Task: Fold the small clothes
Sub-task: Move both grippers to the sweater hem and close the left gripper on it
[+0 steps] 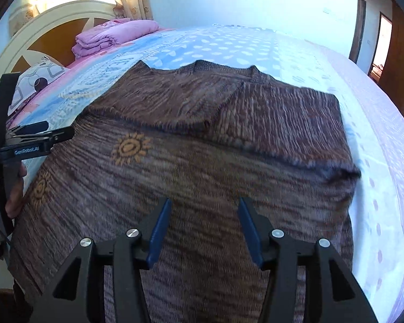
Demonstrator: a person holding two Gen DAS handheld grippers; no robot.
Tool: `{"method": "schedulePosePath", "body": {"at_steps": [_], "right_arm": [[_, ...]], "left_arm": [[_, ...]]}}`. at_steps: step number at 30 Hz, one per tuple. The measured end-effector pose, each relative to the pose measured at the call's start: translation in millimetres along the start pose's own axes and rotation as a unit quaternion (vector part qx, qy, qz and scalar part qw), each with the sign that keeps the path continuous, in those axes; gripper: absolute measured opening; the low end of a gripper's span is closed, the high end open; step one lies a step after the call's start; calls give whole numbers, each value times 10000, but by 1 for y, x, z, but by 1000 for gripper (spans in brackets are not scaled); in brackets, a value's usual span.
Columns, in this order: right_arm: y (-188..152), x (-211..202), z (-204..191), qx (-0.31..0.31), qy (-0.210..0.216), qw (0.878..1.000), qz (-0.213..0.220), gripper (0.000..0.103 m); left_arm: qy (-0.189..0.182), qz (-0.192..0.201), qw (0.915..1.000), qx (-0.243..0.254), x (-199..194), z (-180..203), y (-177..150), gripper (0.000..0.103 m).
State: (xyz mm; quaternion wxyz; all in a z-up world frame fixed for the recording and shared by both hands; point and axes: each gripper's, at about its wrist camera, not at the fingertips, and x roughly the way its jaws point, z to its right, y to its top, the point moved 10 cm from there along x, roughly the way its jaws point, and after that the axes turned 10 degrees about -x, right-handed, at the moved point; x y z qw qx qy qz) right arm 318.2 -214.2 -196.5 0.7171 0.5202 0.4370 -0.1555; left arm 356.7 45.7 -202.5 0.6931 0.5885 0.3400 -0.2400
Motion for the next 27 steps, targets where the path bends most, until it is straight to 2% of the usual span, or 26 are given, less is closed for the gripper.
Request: {"method": "schedulePosePath", "body": {"at_steps": [19, 27], "right_arm": [[-54, -41, -10, 138, -55, 9999, -85, 55], [-79, -58, -19, 151, -78, 9997, -197, 55]], "left_arm": [[-190, -150, 9990, 386, -47, 11, -54, 103], [-255, -302, 9977, 553, -69, 3, -86, 103]]}}
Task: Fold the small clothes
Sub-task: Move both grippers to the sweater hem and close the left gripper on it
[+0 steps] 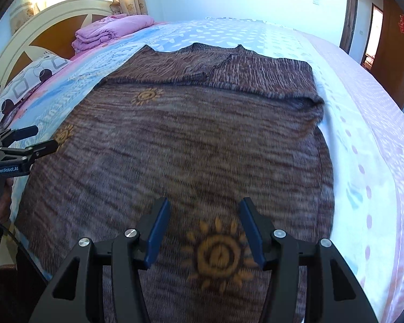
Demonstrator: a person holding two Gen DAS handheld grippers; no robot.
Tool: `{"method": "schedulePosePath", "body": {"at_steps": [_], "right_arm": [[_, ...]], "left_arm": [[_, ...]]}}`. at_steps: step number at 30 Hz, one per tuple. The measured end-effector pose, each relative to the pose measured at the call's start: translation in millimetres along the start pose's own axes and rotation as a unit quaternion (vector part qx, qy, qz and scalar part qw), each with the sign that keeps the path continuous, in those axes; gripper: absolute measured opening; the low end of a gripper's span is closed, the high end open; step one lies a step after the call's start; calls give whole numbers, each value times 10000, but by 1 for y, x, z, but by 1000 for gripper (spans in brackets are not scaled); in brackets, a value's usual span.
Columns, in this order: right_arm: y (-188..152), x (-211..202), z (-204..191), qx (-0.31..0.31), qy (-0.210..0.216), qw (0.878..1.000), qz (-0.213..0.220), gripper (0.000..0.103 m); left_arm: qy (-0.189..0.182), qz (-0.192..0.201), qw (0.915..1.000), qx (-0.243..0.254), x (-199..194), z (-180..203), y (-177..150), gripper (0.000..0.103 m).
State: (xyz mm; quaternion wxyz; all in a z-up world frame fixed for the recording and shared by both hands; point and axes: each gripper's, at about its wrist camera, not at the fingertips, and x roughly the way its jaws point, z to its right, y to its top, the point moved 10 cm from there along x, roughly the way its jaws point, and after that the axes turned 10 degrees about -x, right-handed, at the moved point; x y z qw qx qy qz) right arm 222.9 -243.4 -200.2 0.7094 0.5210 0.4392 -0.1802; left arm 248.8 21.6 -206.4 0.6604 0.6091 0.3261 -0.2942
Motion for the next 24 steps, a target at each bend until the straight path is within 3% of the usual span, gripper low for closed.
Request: {"method": "schedulePosePath", "body": {"at_steps": [9, 15, 19, 24], "right_arm": [[-36, -25, -15, 18, 23, 9999, -163, 57], [-57, -37, -25, -32, 1, 9998, -185, 60], [-69, -42, -29, 59, 15, 9999, -132, 60], [-75, -49, -25, 64, -53, 9999, -95, 60]], "left_arm": [[51, -206, 9990, 384, -27, -11, -50, 99], [-245, -514, 9983, 143, -44, -25, -84, 84], [-663, -828, 9940, -251, -47, -23, -99, 66], [-691, -841, 9935, -323, -43, -18, -106, 60]]}}
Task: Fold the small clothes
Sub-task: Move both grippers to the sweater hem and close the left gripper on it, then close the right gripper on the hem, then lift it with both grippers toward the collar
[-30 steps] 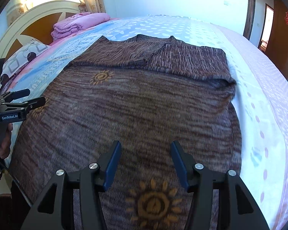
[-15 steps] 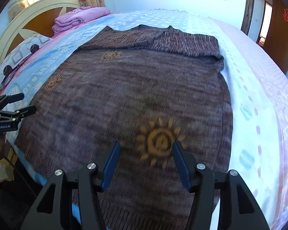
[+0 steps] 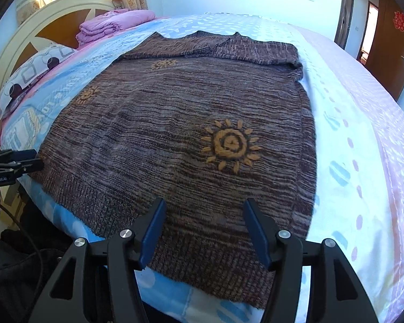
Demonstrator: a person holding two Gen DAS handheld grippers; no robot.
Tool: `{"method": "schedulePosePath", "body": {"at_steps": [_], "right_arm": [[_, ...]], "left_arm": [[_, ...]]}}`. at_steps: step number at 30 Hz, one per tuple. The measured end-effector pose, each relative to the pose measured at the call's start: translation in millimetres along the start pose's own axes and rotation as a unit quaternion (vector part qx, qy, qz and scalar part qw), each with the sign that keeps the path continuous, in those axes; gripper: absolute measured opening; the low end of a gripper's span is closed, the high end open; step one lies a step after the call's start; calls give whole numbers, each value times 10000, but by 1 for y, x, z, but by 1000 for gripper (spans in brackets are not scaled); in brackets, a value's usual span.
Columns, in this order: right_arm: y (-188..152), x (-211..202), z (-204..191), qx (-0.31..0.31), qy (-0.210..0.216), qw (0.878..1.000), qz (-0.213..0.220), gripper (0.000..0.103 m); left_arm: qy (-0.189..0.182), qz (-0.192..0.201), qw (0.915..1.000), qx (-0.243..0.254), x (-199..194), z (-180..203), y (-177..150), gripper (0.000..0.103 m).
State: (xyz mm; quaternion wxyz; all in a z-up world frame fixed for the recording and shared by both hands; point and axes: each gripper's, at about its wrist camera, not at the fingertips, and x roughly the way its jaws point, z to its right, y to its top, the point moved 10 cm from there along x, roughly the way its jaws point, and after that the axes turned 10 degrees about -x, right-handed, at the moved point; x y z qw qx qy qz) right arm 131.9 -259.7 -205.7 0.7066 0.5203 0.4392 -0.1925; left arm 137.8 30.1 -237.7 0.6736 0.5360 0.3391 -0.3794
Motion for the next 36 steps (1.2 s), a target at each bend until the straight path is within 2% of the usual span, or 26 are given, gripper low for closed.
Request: {"method": "schedulePosePath", "body": {"at_steps": [3, 4, 5, 10, 17, 22, 26, 28, 29, 30, 34, 36], "right_arm": [[-3, -7, 9, 150, -16, 9999, 64, 60], [-3, -8, 12, 178, -35, 9998, 77, 60], [-4, -10, 14, 210, -50, 9997, 91, 60], [-12, -21, 32, 436, -132, 9989, 143, 61], [-37, -33, 60, 917, -229, 9955, 43, 61], [-56, -30, 54, 1096, 128, 9938, -134, 61], [-68, -26, 48, 1134, 236, 9929, -278, 60], [-71, -27, 46, 1066, 184, 9936, -314, 47], [-71, -28, 44, 1031, 222, 9940, -287, 23], [-70, -28, 42, 1020, 301, 9940, -259, 11], [-63, -40, 42, 1074, 533, 9927, 147, 7], [-47, -62, 50, 1224, 649, 9883, 645, 6]], "left_arm": [[-46, -6, 10000, -9, -2, 1, -2, 34], [-106, -21, 9999, 6, -3, 3, -3, 12], [-205, -62, 9998, 17, -3, 6, -5, 9], [-103, 10, 9999, 38, -7, 4, -2, 9], [-196, 165, 9997, -10, -18, -1, 6, 9], [-244, 149, 9996, -18, -16, -4, 6, 9], [-223, 101, 9997, 0, -11, -2, 3, 9], [-233, 87, 9997, 5, -8, -2, 2, 9], [-246, 100, 9996, 12, -8, -1, 3, 8], [-263, 116, 9996, 13, -9, 0, 4, 8], [-433, 429, 9981, -52, -32, -1, 21, 8], [-559, 662, 9962, -125, -49, -2, 34, 8]]}}
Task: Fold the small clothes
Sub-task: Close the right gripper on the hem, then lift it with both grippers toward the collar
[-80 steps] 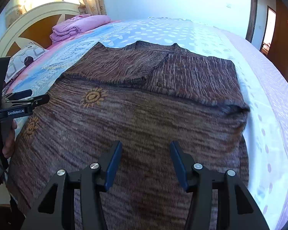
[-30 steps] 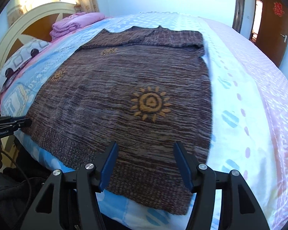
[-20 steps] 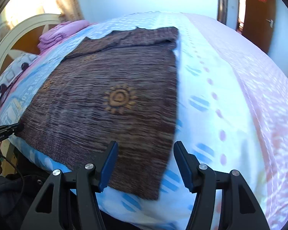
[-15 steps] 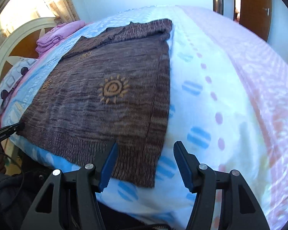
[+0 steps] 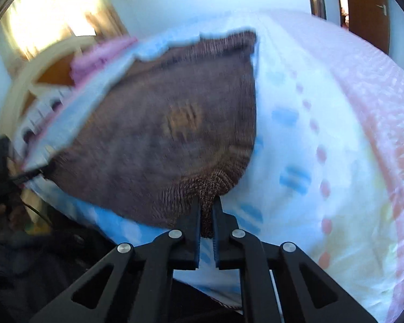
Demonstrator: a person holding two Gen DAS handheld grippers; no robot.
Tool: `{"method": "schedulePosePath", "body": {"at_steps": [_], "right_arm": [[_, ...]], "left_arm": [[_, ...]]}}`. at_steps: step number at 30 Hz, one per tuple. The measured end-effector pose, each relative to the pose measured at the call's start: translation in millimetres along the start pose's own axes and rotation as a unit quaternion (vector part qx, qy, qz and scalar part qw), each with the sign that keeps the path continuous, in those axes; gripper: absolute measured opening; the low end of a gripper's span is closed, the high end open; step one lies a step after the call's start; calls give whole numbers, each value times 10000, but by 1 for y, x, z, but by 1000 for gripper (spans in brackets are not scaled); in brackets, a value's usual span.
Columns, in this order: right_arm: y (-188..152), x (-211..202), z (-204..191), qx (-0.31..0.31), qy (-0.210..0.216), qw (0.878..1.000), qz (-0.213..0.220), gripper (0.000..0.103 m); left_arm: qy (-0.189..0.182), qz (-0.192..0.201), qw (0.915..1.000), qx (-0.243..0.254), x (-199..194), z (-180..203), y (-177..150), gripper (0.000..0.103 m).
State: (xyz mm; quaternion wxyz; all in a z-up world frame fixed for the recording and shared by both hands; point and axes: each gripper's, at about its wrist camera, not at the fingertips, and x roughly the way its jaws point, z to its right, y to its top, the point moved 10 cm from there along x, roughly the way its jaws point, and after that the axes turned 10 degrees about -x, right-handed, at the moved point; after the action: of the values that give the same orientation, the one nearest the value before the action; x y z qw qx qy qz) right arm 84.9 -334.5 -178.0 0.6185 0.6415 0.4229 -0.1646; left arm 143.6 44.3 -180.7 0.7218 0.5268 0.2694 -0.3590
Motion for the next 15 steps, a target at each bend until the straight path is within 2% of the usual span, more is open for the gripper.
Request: {"method": "schedulePosePath", "body": {"at_steps": [4, 10, 15], "right_arm": [[30, -36, -2, 32, 68, 9973, 737, 6], [53, -41, 2, 126, 129, 9950, 982, 6], [88, -47, 2, 125, 171, 9917, 1271, 6]], "left_arm": [[-143, 283, 9995, -4, -17, 4, 22, 8], [-333, 395, 9987, -17, -16, 13, 51, 8], [-433, 638, 9970, -1, -16, 23, 81, 8]]}}
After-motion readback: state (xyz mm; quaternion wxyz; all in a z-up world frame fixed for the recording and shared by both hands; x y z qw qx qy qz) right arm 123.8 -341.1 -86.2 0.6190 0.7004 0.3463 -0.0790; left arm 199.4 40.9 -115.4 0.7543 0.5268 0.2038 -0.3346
